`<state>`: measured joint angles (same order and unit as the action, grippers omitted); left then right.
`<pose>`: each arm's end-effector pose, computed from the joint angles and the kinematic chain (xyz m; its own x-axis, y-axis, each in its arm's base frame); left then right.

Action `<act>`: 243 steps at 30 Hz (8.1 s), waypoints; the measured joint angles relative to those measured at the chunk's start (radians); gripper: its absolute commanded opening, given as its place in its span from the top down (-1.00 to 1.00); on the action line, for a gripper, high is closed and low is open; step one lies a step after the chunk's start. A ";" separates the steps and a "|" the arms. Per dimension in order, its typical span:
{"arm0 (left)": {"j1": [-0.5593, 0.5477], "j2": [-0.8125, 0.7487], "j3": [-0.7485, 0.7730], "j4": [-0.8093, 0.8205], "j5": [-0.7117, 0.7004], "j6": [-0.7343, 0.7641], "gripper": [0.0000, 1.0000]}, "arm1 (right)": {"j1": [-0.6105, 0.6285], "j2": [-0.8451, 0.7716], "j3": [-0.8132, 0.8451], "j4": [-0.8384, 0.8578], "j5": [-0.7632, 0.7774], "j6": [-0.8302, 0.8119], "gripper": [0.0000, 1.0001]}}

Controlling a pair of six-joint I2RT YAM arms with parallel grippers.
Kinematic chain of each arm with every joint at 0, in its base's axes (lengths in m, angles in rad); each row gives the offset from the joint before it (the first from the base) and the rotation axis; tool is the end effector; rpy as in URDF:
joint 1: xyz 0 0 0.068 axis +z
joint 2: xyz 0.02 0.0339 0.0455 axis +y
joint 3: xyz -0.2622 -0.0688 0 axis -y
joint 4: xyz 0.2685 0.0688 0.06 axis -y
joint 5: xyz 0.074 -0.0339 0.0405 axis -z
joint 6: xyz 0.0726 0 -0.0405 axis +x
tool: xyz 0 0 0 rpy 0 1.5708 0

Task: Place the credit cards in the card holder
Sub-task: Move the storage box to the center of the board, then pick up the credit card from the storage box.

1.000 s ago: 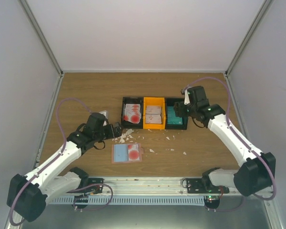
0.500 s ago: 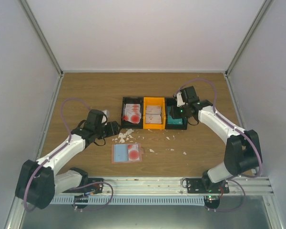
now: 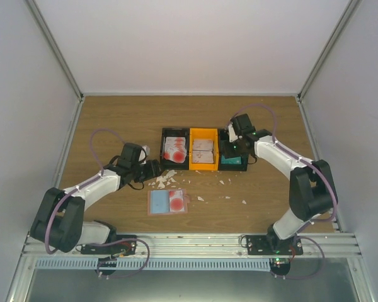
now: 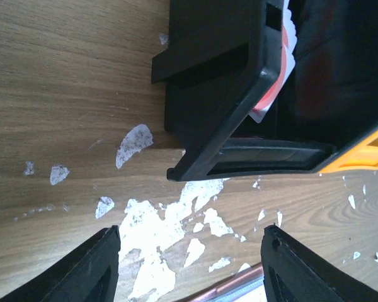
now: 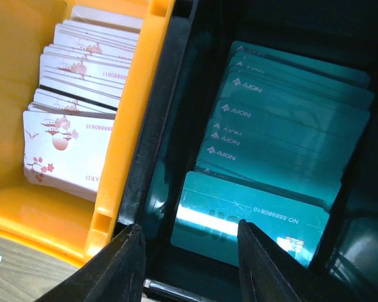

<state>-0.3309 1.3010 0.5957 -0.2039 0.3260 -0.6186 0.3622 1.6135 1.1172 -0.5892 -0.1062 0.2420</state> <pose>0.2584 -0.1133 0.1252 -0.8943 -0.2736 -0.3540 -0.0304 0.8265 -0.5621 0.3377 0.1362 0.1711 -0.8986 -0.0857 -0.4304 -0.1887 0.9609 0.2028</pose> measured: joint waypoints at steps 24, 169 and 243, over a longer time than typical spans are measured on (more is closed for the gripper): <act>0.038 0.180 0.082 0.077 -0.101 -0.016 -0.12 | 0.178 0.083 0.252 -0.040 0.036 -0.116 0.07; 0.052 0.151 0.060 0.204 -0.015 -0.055 -0.29 | 0.244 0.380 0.510 -0.201 -0.142 -0.530 0.99; -0.079 0.381 0.307 0.685 0.523 -0.287 0.76 | -0.076 0.060 -0.068 0.837 -0.933 0.570 0.99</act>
<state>-0.4099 1.6825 0.9028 0.4812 0.8494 -0.9054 0.2863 1.6730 1.0492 0.2478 -1.0389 0.8116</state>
